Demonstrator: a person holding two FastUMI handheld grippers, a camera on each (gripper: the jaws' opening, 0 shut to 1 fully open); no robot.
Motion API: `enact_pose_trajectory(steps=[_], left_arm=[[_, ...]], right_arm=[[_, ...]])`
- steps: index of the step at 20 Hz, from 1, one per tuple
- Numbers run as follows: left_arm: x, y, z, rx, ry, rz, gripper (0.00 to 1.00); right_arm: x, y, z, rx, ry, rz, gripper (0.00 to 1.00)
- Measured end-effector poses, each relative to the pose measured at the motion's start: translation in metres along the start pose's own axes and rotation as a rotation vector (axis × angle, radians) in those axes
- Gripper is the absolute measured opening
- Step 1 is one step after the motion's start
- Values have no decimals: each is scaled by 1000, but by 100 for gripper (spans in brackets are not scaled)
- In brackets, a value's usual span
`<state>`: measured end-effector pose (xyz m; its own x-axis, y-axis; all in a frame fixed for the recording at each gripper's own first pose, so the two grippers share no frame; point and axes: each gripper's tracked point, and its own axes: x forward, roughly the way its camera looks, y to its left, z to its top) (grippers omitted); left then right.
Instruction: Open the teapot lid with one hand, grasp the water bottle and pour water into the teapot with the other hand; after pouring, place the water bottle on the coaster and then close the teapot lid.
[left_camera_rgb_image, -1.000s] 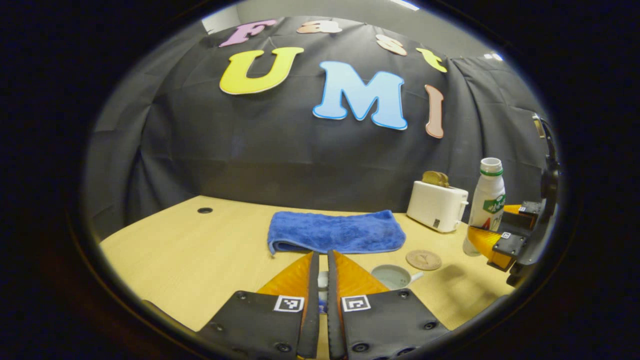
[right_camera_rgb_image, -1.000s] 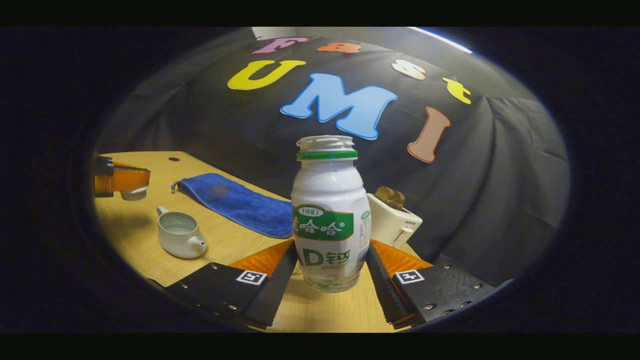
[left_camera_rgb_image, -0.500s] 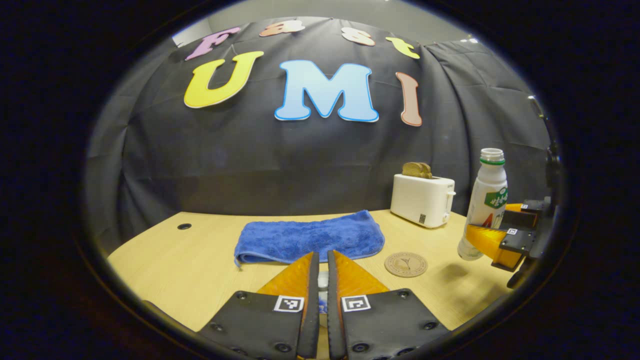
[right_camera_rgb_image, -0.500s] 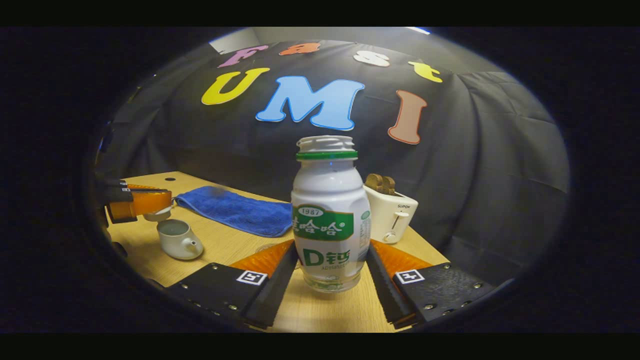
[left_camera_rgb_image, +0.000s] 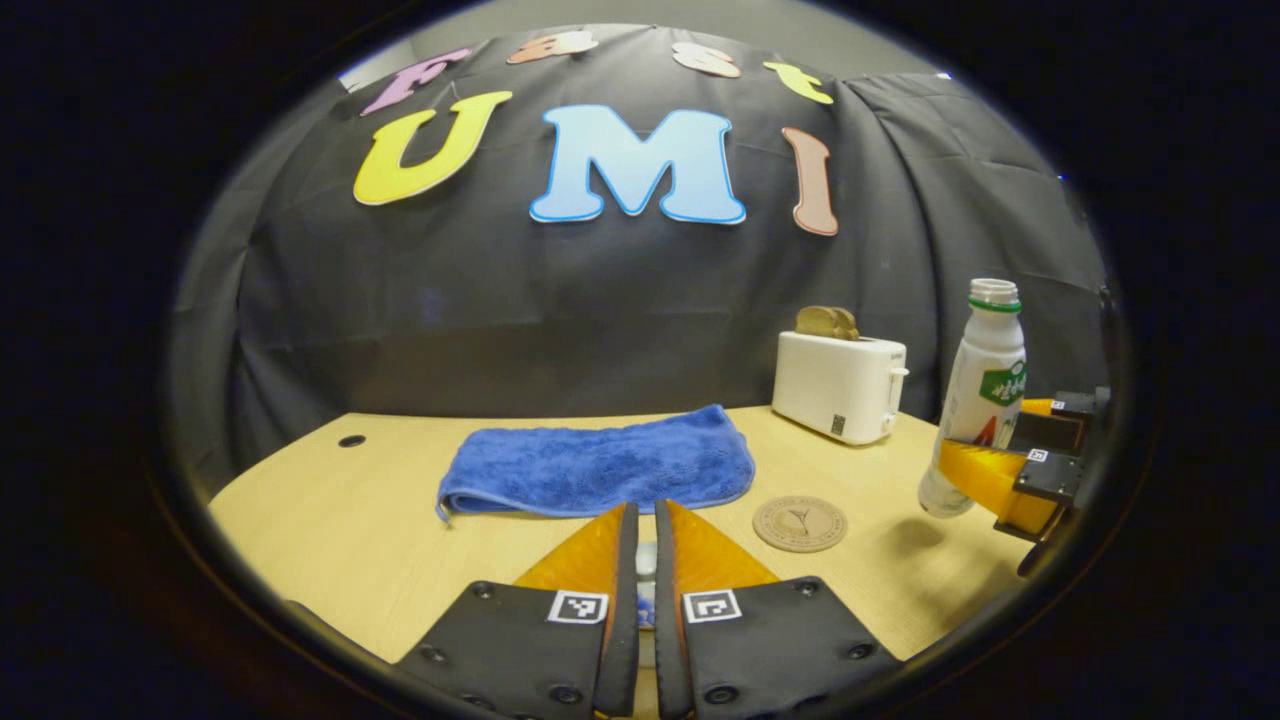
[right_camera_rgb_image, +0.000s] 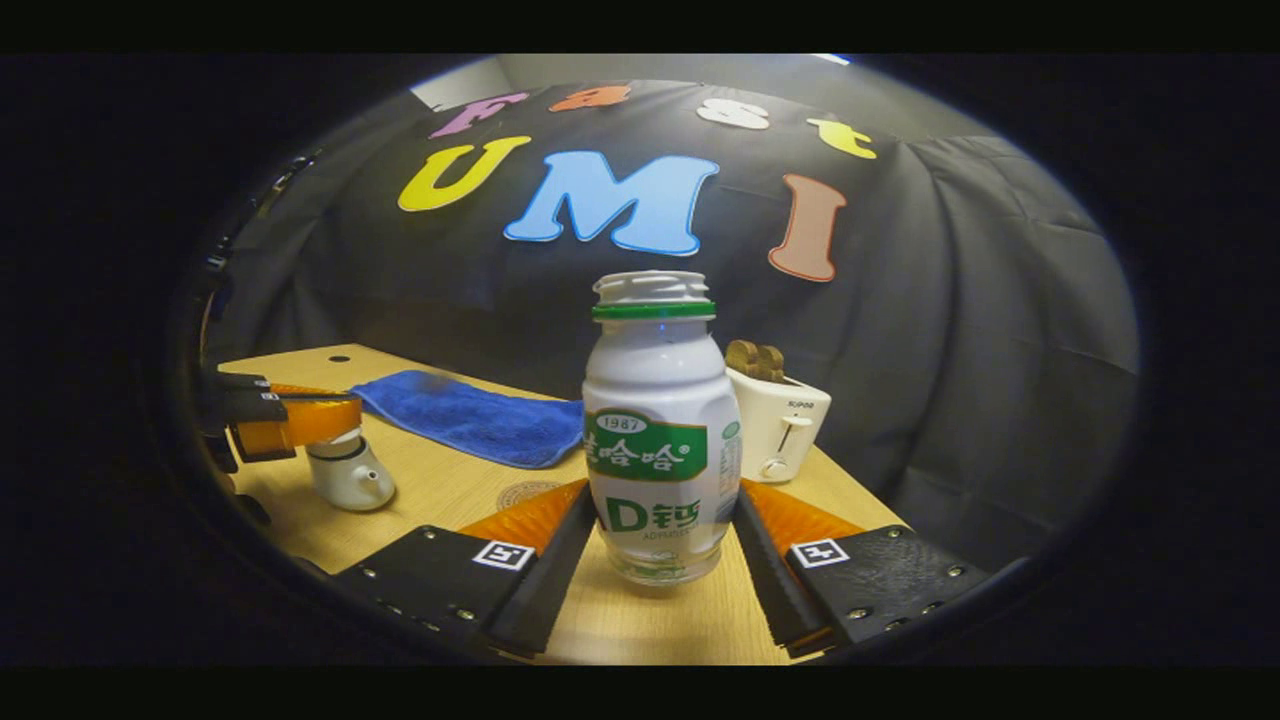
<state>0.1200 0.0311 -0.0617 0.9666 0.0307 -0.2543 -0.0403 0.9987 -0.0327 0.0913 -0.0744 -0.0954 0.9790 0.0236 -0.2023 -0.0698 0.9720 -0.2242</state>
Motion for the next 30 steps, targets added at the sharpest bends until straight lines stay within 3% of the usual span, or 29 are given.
enact_pose_trajectory(steps=[1, 2, 9, 10, 12, 13, 23, 30], left_arm=[[1, 1, 1, 2, -4, 4, 17], [2, 1, 0, 2, -3, 5, 14], [7, 2, -11, -26, 15, 6, 17], [6, 2, -10, -31, 13, 5, 22], [4, 4, -3, -30, -6, 12, 23], [0, 6, -1, -33, -15, 13, 30], [-46, 22, 10, -72, -53, -3, 30], [-83, 54, 19, -117, -85, 12, 30]], right_arm=[[-1, 0, 1, 1, -1, 2, 78], [0, 0, 0, -1, -2, 5, 78], [-4, 3, 2, -12, 0, 16, 78], [-3, 4, 2, -14, 3, 17, 78], [-2, 4, 2, -14, 5, 18, 78], [-1, 5, 2, -14, 6, 19, 78], [14, 29, 23, 22, 21, 72, 78], [49, 57, 35, 72, 43, 110, 78]])
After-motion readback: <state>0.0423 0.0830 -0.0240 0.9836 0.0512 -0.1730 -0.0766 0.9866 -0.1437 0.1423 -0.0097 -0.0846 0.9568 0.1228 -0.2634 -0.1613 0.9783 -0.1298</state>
